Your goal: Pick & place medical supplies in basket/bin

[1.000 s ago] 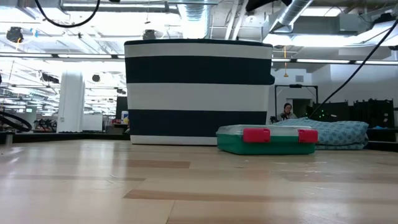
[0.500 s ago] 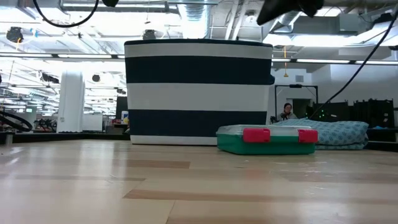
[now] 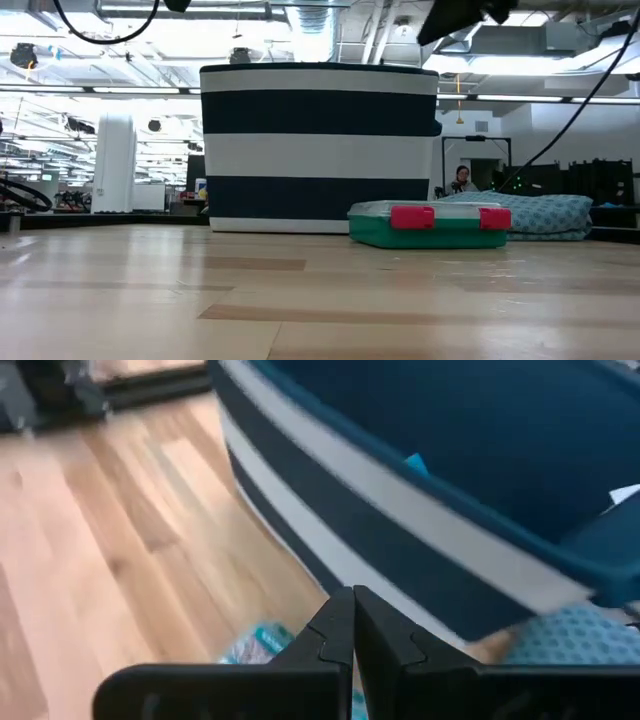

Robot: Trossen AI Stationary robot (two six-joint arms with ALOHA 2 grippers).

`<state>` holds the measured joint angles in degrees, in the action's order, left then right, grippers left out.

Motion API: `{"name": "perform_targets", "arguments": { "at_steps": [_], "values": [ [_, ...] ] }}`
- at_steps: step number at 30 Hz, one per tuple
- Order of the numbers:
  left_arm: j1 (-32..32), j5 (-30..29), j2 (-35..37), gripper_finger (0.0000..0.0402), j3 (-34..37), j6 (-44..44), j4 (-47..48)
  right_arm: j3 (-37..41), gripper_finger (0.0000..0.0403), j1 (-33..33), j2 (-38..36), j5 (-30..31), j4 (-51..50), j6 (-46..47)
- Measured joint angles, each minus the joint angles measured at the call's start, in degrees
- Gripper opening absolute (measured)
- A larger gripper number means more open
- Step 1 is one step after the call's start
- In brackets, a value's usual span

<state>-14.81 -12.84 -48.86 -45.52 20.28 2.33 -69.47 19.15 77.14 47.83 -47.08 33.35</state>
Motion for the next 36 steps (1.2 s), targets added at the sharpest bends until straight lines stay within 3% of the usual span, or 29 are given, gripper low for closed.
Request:
{"name": "perform_targets", "arguments": {
  "at_steps": [5,12,17,26,32,36],
  "values": [
    [0.0,-2.07,0.0,0.0231,0.0,0.41,-0.83,-0.02,0.0,-3.54,0.0,-4.26,5.89,-6.21],
    [0.0,-2.97,0.0,0.0231,0.0,0.48,-1.42,-0.02,0.0003,-2.86,0.0,-9.61,6.32,-9.22],
    [0.0,-3.71,0.0,0.0231,0.0,0.61,-1.76,-0.02,0.0045,0.59,0.0,-9.97,3.84,-5.83],
    [0.02,-6.08,0.0,0.0231,-0.02,0.5,-1.93,3.11,0.015,4.76,-0.04,-8.85,-7.06,13.77],
    [0.02,-8.98,0.0,0.0231,-0.02,0.39,-1.97,11.72,0.0195,4.84,-0.02,-13.34,-4.27,30.19],
    [0.02,-9.05,0.0,0.0231,-0.02,0.47,-1.91,16.57,0.0212,4.84,-0.02,-13.1,0.69,38.58]
  ]
}}
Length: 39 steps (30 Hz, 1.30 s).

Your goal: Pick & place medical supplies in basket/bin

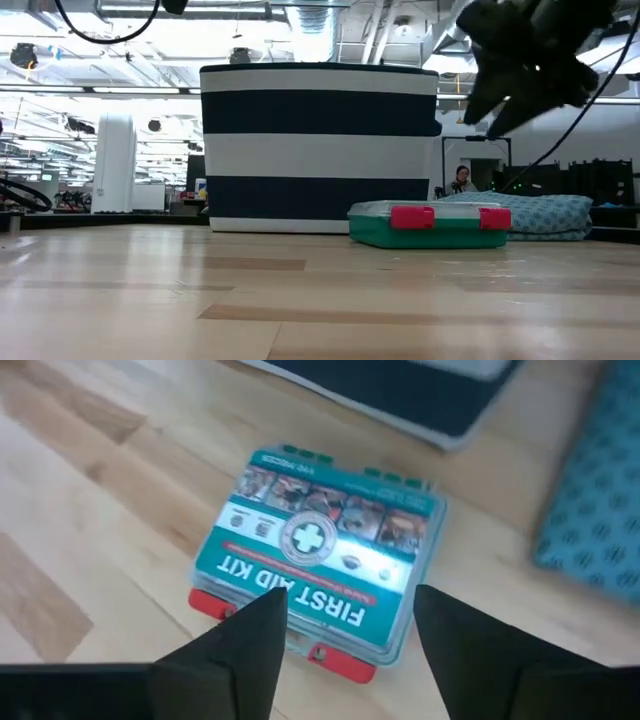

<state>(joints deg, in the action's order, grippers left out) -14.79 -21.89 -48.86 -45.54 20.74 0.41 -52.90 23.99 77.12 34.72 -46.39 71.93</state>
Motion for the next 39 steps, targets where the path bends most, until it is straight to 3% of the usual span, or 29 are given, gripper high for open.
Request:
{"name": "perform_targets", "arguments": {
  "at_steps": [15,28,39],
  "values": [
    [0.04,0.13,-8.97,0.0231,-0.04,0.03,-0.25,7.49,0.0224,0.27,0.0,-4.42,15.51,11.33],
    [0.59,0.59,-11.32,0.0231,-0.04,-3.88,-0.27,7.47,0.0225,4.27,0.0,-4.59,13.21,13.71],
    [2.95,2.59,-11.32,0.0231,-0.04,-3.67,4.25,7.47,0.0224,-0.92,0.0,-4.62,2.47,13.06]
  ]
}}
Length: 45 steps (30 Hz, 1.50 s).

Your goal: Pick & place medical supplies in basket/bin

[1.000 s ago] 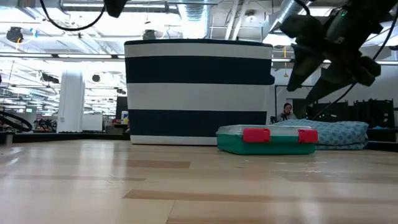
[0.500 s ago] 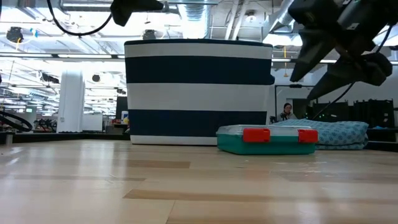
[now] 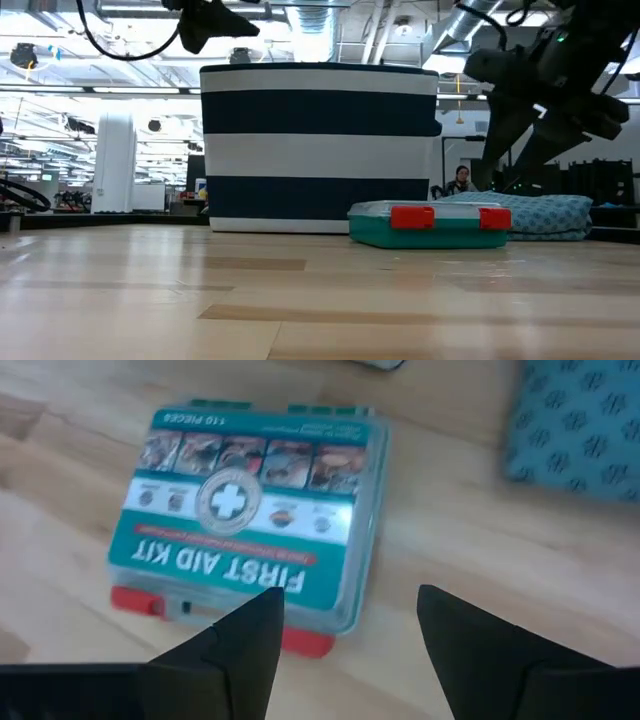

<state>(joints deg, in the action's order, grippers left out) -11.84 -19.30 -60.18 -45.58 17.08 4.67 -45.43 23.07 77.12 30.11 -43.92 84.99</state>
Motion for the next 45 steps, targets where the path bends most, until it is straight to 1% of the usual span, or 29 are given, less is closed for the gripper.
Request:
{"name": "perform_targets", "arguments": {
  "at_steps": [6,8,10,17,19,24,26,28,33,34,35,40,42,45],
  "values": [
    [0.0,0.03,-1.48,0.0231,0.04,2.18,4.65,0.0,0.022,-3.66,0.0,-1.64,-0.02,-5.61],
    [0.0,0.06,-2.93,0.0231,-0.13,3.23,5.36,-0.04,0.0217,-4.64,0.0,-1.99,-0.96,-6.59],
    [0.0,0.17,-4.29,0.0231,0.07,4.09,8.17,-0.04,0.0214,-5.64,0.0,-2.21,-1.27,-7.31],
    [0.0,2.77,-11.44,0.0231,0.02,5.18,9.32,-0.04,0.02,-7.77,0.0,-3.58,-3.45,-10.87],
    [0.0,3.59,-13.25,0.0231,0.03,5.19,8.12,-0.04,0.0195,-8.25,0.0,-4.21,-3.6,-12.19],
    [0.0,3.91,-15.02,0.0231,-0.02,5.19,6.96,-0.03,0.0174,-9.52,0.0,-5.62,-4.09,-17.47],
    [0.0,3.75,-14.99,0.0231,0.0,5.15,7.5,-0.02,0.0155,-10.24,0.0,-6.66,-4.0,-21.25],
    [0.05,3.55,-14.97,0.0231,0.0,5.08,7.64,-0.02,0.0127,-11.08,0.0,-8.19,-3.93,-26.73],
    [0.22,3.64,-14.97,0.0231,0.0,2.64,9.67,-0.02,0.0031,-13.91,0.0,-12.89,-3.67,-43.11],
    [0.22,3.64,-14.97,0.0231,0.0,1.77,10.13,-0.02,0.0016,-14.45,0.0,-13.66,-3.89,-46.32],
    [0.22,3.62,-14.97,0.0231,0.0,0.96,10.42,-0.02,0.0009,-14.96,0.0,-14.12,-3.99,-49.55],
    [0.24,2.85,-14.97,0.0231,0.0,-2.28,13.09,-0.02,0.0012,-17.56,0.0,-15.21,-4.05,-64.87],
    [0.24,2.48,-14.97,0.0231,0.0,-2.63,14.29,-0.02,0.0004,-18.79,0.0,-16.47,-4.07,-69.87],
    [0.24,2.39,-14.97,0.0231,0.0,-2.71,15.39,-0.02,0.0003,-20.48,0.01,-18.67,-4.06,-76.21]
  ]
}}
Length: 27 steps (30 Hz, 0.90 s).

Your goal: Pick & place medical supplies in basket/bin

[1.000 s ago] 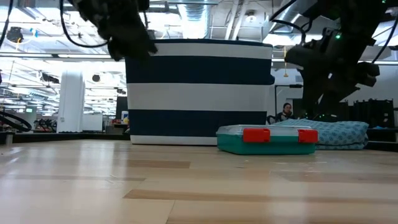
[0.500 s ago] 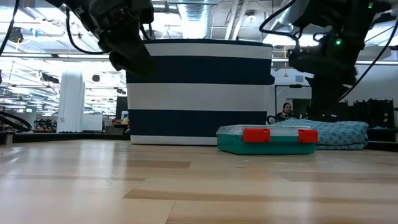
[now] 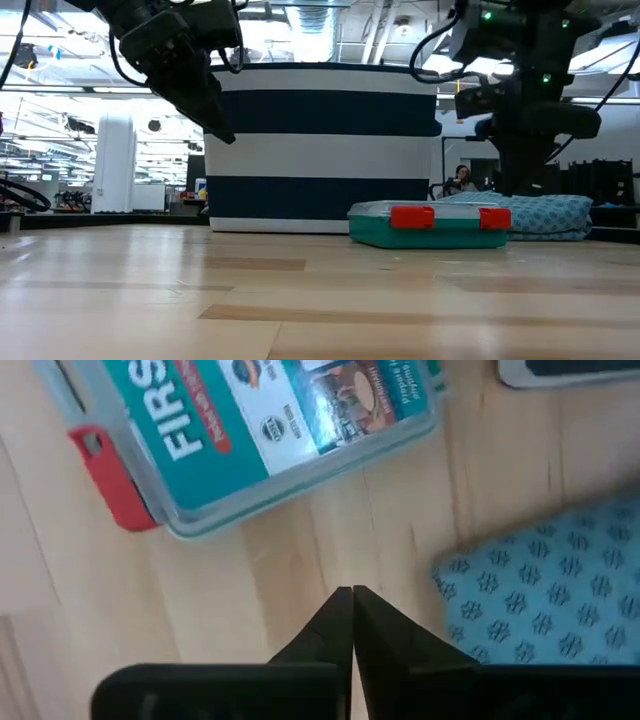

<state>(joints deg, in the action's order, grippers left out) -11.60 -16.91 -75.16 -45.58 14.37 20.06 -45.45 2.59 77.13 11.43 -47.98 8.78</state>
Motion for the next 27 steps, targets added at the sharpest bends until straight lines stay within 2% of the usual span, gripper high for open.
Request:
{"name": "perform_targets", "arguments": {
  "at_steps": [6,14,27],
  "values": [
    [0.0,-0.5,-0.35,0.0231,0.0,0.01,-0.94,-0.01,0.0001,-1.73,3.37,-2.53,1.54,-7.4],
    [0.0,2.12,-6.69,0.0231,0.04,2.32,-4.17,0.0,0.0,-1.03,9.62,-2.81,4.99,-9.46],
    [1.07,3.63,-7.43,0.0231,0.02,1.4,-5.66,-0.04,0.0,-0.9,11.22,-5.3,9.3,-16.72]
  ]
}}
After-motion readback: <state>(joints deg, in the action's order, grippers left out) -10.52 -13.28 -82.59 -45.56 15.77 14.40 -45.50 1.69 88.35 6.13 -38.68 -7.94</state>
